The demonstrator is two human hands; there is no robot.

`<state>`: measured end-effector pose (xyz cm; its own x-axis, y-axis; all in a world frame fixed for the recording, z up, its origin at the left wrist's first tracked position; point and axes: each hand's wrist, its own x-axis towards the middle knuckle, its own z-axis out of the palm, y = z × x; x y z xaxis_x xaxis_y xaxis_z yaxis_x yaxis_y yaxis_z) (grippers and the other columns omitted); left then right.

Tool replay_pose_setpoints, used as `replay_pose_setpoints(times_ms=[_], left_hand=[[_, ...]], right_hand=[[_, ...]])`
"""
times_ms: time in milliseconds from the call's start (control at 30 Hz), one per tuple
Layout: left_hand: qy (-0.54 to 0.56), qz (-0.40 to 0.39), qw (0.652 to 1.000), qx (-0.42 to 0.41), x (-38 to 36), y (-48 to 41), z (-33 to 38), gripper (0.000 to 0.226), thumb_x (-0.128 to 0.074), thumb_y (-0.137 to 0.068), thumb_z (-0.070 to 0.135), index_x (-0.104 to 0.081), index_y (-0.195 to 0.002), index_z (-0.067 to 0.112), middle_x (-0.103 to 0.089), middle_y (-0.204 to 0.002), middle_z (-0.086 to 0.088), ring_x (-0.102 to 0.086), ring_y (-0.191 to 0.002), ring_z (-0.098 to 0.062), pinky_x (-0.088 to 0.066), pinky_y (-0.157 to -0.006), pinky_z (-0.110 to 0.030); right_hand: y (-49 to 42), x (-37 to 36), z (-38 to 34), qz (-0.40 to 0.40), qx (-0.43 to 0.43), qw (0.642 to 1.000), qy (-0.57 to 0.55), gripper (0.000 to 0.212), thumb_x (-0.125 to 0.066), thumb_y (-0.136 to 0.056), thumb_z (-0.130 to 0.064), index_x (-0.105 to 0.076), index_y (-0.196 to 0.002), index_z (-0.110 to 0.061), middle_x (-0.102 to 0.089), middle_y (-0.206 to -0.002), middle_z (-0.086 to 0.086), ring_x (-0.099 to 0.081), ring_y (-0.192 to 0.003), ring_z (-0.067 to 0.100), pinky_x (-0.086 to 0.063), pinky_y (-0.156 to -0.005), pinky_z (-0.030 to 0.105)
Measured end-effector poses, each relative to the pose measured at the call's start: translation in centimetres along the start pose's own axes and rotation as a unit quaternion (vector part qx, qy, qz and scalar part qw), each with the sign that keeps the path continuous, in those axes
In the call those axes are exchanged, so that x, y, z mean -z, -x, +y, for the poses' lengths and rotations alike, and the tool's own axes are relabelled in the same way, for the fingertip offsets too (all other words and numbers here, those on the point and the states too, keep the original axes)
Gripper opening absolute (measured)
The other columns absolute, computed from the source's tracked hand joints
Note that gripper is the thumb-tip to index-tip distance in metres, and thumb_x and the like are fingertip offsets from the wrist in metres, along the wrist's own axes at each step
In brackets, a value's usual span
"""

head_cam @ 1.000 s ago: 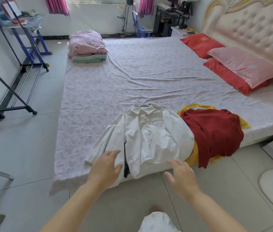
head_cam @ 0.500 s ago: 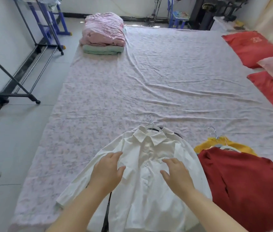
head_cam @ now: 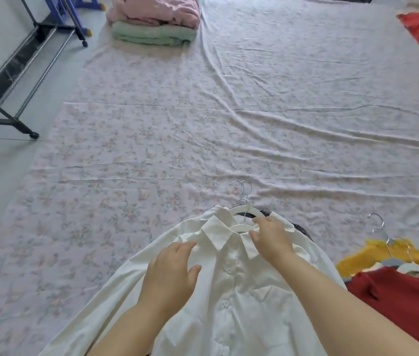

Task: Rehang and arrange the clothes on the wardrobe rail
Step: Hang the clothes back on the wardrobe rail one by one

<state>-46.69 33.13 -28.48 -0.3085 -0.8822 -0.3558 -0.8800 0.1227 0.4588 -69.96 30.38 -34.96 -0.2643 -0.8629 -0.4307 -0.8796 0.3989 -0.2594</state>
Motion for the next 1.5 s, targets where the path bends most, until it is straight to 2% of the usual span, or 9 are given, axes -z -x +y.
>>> replay_pose_setpoints(times_ms=[267,500,667,767,1000,1133,1267,1367,1500], left_hand=[[0.013,-0.013,1.0,0.007,-3.7,-4.1,-3.1,0.048,-0.04,-0.095,0.036,-0.023,-0.14,0.032,-0.033,-0.14,0.014,-0.032,-0.129,-0.007,-0.026,-0.102,-0.021],[0.017,-0.019,1.0,0.005,-4.4,-4.9,-4.0,0.048,-0.039,-0.095,0.037,-0.023,-0.141,0.032,-0.033,-0.14,0.016,-0.031,-0.129,-0.006,-0.026,-0.102,-0.022],[0.046,-0.006,0.999,-0.019,-3.5,-4.1,-2.6,0.047,-0.044,-0.094,0.034,-0.029,-0.139,0.029,-0.036,-0.139,0.014,-0.033,-0.129,-0.006,-0.028,-0.105,-0.024],[0.071,0.016,0.996,-0.048,-1.7,-3.0,-1.0,0.046,-0.043,-0.094,0.033,-0.031,-0.139,0.029,-0.036,-0.14,0.014,-0.031,-0.13,-0.006,-0.026,-0.106,-0.021],[0.121,0.101,0.977,-0.141,4.7,1.9,3.3,0.04,-0.049,-0.088,0.033,-0.052,-0.127,0.023,-0.053,-0.124,0.003,-0.047,-0.117,-0.015,-0.035,-0.097,-0.023],[0.127,0.22,0.949,-0.189,8.6,6.8,3.4,0.022,-0.047,-0.08,0.037,-0.053,-0.102,0.034,-0.06,-0.095,0.015,-0.047,-0.091,-0.001,-0.042,-0.086,-0.03],[0.18,0.277,0.931,-0.157,12.1,12.4,2.3,0.017,-0.047,-0.08,0.04,-0.054,-0.094,0.034,-0.059,-0.085,0.025,-0.052,-0.08,0.001,-0.041,-0.075,-0.019],[0.211,0.323,0.917,-0.104,13.9,16.7,1.3,0.023,-0.049,-0.077,0.046,-0.056,-0.097,0.037,-0.056,-0.083,0.038,-0.056,-0.072,0.002,-0.048,-0.069,-0.032],[0.223,0.415,0.882,-0.027,16.1,22.9,-0.1,0.027,-0.051,-0.074,0.048,-0.057,-0.099,0.04,-0.063,-0.085,0.032,-0.061,-0.073,0.004,-0.051,-0.07,-0.033]], right_hand=[[-6.3,-5.9,1.2,0.009,-0.036,0.992,0.122,0.03,-0.049,-0.091,-0.037,-0.061,-0.11,-0.018,-0.053,-0.121,0.004,-0.045,-0.115,0.024,-0.036,-0.091,0.033],[-6.6,-6.5,1.5,0.038,-0.022,0.994,0.1,0.031,-0.057,-0.087,-0.041,-0.058,-0.112,-0.023,-0.057,-0.118,-0.001,-0.047,-0.116,0.02,-0.03,-0.094,0.031],[-3.0,-3.9,1.1,0.107,0.036,0.994,-0.005,0.011,-0.065,-0.082,-0.023,-0.058,-0.086,-0.016,-0.063,-0.08,-0.004,-0.055,-0.087,0.024,-0.028,-0.096,0.035],[1.0,-0.8,-0.4,0.15,0.073,0.982,-0.086,0.024,-0.072,-0.074,-0.011,-0.05,-0.069,-0.021,-0.05,-0.062,-0.012,-0.05,-0.071,0.022,-0.028,-0.096,0.033],[12.2,7.5,-5.9,0.263,0.187,0.935,-0.149,0.017,-0.067,-0.066,-0.024,-0.05,-0.065,-0.024,-0.052,-0.058,-0.016,-0.047,-0.066,0.001,-0.025,-0.082,0.01],[18.0,10.7,-9.4,0.306,0.214,0.91,-0.182,0.017,-0.064,-0.065,-0.036,-0.049,-0.073,-0.032,-0.048,-0.062,-0.026,-0.042,-0.072,-0.009,-0.027,-0.078,0.005],[22.4,12.3,-13.0,0.306,0.281,0.889,-0.191,0.017,-0.056,-0.067,-0.044,-0.049,-0.077,-0.033,-0.048,-0.066,-0.035,-0.043,-0.075,-0.017,-0.028,-0.076,0.001],[24.8,12.8,-15.2,0.286,0.35,0.872,-0.19,0.016,-0.055,-0.071,-0.047,-0.05,-0.082,-0.036,-0.049,-0.073,-0.038,-0.046,-0.073,-0.008,-0.031,-0.073,0.001],[27.4,13.7,-18.4,0.261,0.478,0.823,-0.164,0.018,-0.053,-0.076,-0.039,-0.054,-0.094,-0.037,-0.057,-0.079,-0.023,-0.049,-0.08,0.0,-0.031,-0.077,0.0]])
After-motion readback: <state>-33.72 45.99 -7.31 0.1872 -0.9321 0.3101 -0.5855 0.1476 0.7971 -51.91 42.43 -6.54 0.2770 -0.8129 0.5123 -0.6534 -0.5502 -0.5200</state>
